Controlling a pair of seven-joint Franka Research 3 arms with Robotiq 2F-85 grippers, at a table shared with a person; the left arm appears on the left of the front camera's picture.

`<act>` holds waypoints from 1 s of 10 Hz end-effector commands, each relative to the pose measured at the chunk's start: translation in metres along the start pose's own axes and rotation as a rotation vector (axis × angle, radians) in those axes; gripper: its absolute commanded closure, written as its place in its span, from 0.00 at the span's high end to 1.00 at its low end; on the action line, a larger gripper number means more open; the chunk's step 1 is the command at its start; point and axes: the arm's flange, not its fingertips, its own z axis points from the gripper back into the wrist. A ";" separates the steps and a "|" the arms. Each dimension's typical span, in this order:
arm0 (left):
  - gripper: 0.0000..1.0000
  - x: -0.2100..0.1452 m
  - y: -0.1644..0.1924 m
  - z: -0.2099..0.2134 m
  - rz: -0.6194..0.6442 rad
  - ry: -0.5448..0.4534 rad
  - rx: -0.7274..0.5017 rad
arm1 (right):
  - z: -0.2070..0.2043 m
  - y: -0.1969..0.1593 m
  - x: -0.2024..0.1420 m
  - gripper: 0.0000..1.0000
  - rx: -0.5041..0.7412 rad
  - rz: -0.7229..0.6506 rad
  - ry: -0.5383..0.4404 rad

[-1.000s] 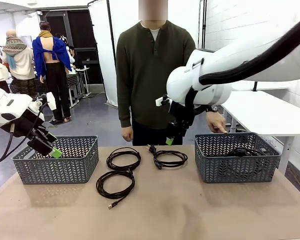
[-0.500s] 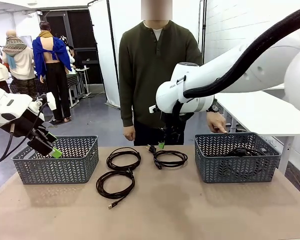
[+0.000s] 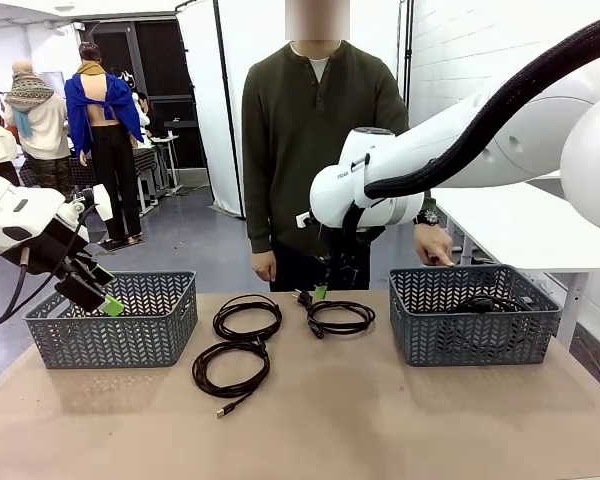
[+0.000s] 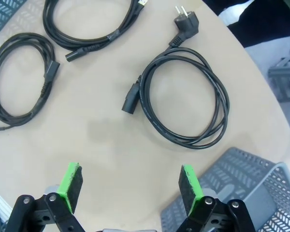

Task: Organize the cables according to human instructions.
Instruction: Pick up a bundle of cables and place it in the basket indicated by the human.

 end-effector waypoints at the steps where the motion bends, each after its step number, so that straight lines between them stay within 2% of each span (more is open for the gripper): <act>1: 1.00 -0.002 0.002 0.000 -0.002 -0.014 -0.015 | 0.001 -0.002 -0.003 1.00 -0.006 -0.001 0.000; 3: 1.00 -0.002 0.002 0.000 -0.002 -0.014 -0.015 | 0.000 0.000 0.000 1.00 0.000 0.000 -0.001; 7: 1.00 -0.002 0.002 0.000 -0.002 -0.014 -0.015 | -0.027 0.000 0.035 1.00 0.030 -0.159 0.007; 10: 1.00 -0.002 0.002 0.000 -0.002 -0.014 -0.015 | -0.051 -0.003 0.047 1.00 -0.008 -0.268 0.028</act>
